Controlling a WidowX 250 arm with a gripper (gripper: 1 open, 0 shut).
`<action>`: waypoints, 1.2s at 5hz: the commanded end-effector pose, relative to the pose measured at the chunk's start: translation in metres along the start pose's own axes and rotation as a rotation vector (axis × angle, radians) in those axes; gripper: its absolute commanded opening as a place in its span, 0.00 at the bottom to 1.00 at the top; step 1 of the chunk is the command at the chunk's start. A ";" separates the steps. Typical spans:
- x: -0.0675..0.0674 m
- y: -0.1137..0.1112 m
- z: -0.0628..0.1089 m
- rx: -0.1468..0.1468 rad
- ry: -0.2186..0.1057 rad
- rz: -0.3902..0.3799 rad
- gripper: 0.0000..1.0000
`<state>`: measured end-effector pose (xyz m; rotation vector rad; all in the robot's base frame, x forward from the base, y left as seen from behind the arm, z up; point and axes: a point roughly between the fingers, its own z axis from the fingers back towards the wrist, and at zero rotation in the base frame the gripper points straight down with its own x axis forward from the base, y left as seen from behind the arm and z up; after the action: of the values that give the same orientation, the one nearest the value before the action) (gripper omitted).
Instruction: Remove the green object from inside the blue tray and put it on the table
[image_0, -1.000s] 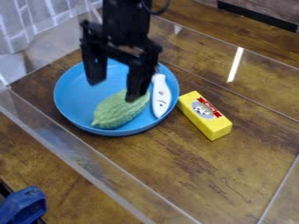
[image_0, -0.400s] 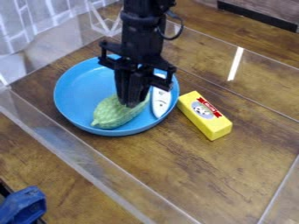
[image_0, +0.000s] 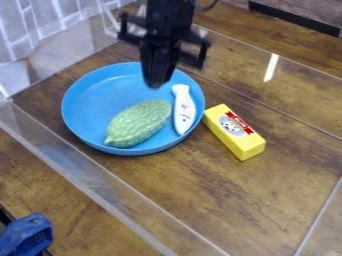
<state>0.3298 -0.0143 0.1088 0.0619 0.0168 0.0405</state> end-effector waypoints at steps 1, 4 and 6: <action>0.012 0.009 0.028 0.020 -0.097 -0.042 1.00; 0.007 0.047 -0.021 0.008 -0.120 -0.192 1.00; 0.015 0.020 -0.063 0.000 -0.136 -0.277 1.00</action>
<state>0.3359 0.0139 0.0301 0.0531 -0.0541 -0.2285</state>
